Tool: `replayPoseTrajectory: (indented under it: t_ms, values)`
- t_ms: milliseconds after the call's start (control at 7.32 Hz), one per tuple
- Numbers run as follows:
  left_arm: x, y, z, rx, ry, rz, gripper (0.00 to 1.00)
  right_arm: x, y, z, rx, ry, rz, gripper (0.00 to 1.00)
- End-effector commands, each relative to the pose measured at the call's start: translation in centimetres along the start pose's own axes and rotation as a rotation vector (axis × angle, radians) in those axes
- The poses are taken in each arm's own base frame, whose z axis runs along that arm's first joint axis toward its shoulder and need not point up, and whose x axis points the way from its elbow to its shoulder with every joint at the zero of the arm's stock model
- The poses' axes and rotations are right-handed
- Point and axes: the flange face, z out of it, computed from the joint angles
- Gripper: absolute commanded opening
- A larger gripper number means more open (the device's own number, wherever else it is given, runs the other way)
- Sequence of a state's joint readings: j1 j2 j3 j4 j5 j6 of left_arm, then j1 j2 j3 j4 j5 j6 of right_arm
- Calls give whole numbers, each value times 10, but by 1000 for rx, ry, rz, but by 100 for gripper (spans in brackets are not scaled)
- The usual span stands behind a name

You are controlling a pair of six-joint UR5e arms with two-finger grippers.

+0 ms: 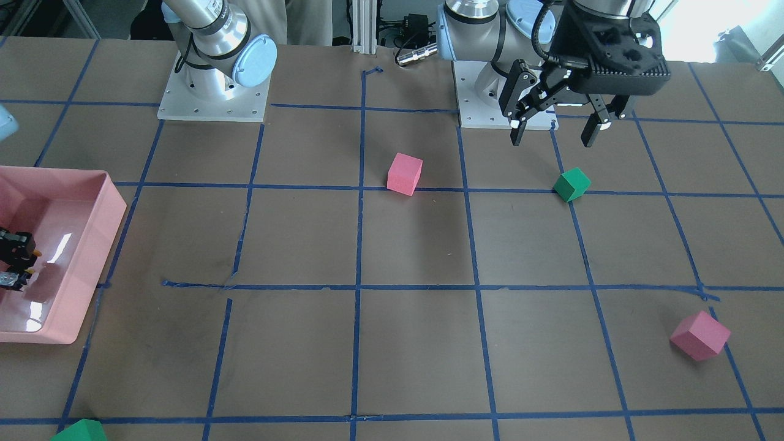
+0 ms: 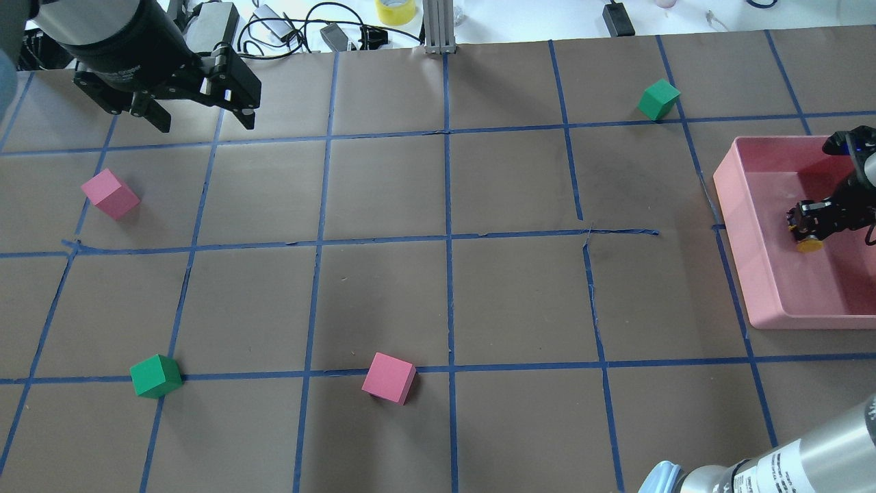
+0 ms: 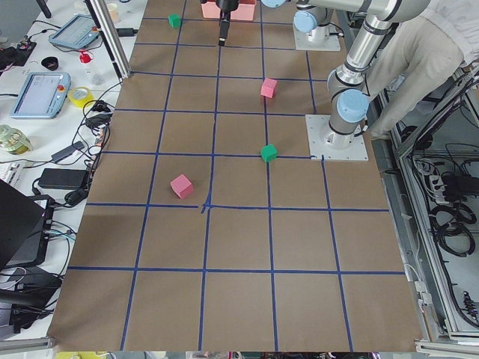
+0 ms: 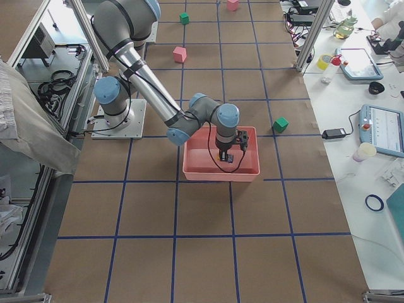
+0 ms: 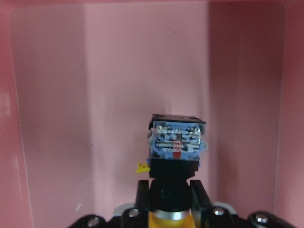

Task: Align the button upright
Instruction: 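Lift the button out of the tray and carry it toward the table center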

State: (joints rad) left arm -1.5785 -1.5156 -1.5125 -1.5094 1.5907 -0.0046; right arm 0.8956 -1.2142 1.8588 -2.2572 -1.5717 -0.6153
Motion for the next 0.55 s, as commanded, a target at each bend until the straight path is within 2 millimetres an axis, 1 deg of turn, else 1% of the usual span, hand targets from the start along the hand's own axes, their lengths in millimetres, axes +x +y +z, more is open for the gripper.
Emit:
replayPoseTrajectory:
  t_ms: [0, 137, 273, 410]
  values:
    - [0, 0, 0, 0, 0, 0, 100, -13, -9, -67, 51, 28, -15, 0]
    - [0, 0, 0, 0, 0, 0, 100, -32, -19, -87, 63, 31, -52, 0]
    - [0, 0, 0, 0, 0, 0, 100, -42, -26, -109, 61, 30, -78, 0]
    - [0, 0, 0, 0, 0, 0, 100, -71, -32, -137, 40, 14, -122, 0]
